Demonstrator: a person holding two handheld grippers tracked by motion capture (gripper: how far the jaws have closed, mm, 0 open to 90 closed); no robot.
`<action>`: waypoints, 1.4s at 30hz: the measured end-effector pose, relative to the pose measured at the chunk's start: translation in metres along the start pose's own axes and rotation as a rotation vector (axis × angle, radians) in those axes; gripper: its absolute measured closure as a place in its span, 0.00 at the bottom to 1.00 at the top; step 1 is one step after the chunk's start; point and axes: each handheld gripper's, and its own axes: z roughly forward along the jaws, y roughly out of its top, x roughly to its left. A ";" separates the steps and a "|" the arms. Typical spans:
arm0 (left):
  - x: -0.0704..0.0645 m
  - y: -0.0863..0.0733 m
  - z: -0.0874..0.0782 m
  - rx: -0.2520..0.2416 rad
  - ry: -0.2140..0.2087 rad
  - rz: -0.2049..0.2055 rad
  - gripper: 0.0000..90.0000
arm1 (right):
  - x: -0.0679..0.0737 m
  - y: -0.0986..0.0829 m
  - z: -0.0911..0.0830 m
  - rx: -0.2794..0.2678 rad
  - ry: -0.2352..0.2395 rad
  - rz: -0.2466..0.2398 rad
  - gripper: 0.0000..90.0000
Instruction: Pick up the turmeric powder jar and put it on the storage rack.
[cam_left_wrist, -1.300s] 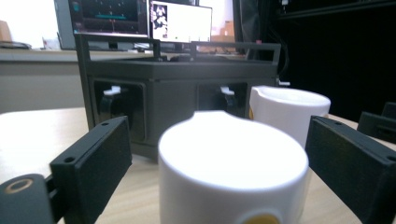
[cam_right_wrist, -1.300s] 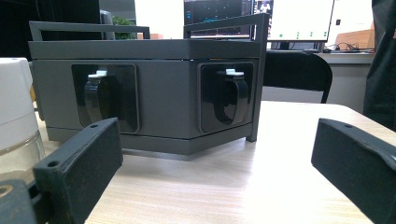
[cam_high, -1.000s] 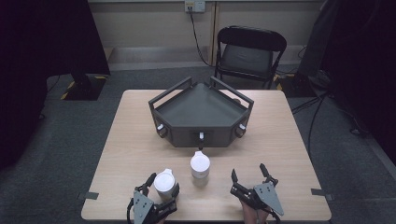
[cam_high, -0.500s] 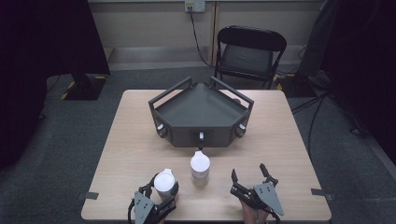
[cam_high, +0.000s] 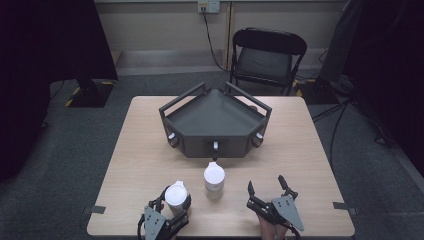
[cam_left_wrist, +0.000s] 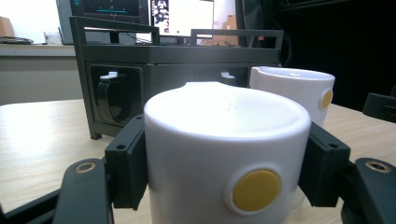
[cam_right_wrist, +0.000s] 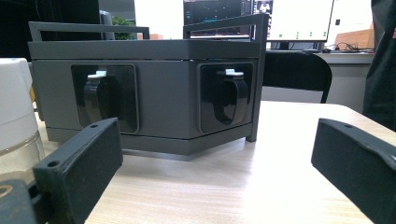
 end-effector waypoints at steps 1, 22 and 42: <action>0.000 0.000 0.000 0.001 0.003 -0.001 0.34 | 0.000 0.000 0.000 0.000 -0.001 0.001 0.01; 0.002 0.014 0.000 -0.016 0.001 0.008 0.34 | 0.000 0.000 0.000 0.001 -0.001 -0.003 0.01; 0.004 0.032 0.004 -0.019 -0.023 0.011 0.34 | 0.000 0.000 0.000 0.001 0.001 -0.003 0.01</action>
